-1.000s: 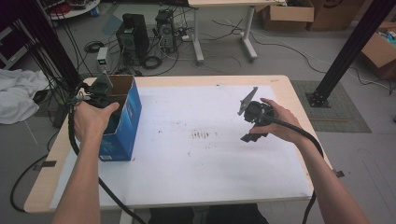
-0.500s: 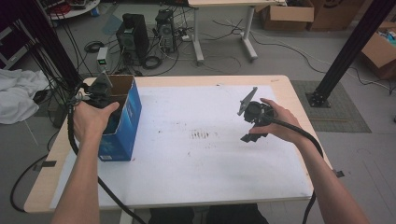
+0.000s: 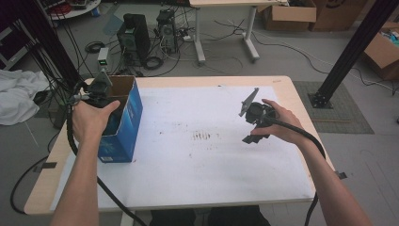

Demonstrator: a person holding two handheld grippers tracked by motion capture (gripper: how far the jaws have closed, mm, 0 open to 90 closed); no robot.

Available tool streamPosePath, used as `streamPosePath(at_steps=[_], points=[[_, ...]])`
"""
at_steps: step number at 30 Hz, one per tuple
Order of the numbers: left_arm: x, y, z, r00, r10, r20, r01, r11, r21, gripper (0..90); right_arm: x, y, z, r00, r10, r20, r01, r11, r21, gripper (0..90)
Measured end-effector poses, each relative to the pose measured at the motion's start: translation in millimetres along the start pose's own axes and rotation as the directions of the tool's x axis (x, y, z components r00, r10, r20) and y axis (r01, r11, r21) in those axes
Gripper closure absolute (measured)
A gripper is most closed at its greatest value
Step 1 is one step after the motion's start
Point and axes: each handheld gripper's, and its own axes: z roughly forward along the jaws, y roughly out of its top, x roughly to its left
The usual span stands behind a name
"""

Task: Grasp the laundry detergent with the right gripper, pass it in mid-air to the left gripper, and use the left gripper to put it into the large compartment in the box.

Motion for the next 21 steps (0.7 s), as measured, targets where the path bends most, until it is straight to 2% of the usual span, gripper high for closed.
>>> streamPosePath(at_steps=[8,21], points=[[-1.1,3.2,-7.8,0.9999,0.002,-0.017,-0.002,1.0,-0.001,24.5,0.1,-0.5,-0.1,1.0,-0.002,0.0,0.002,1.0,0.001,17.8],[0.5,6.8,-28.2,0.9998,0.006,-0.02,-0.007,0.9997,-0.025,23.5,1.2,1.5,-0.5,1.0,-0.002,-0.001,0.002,1.0,0.004,17.9]])
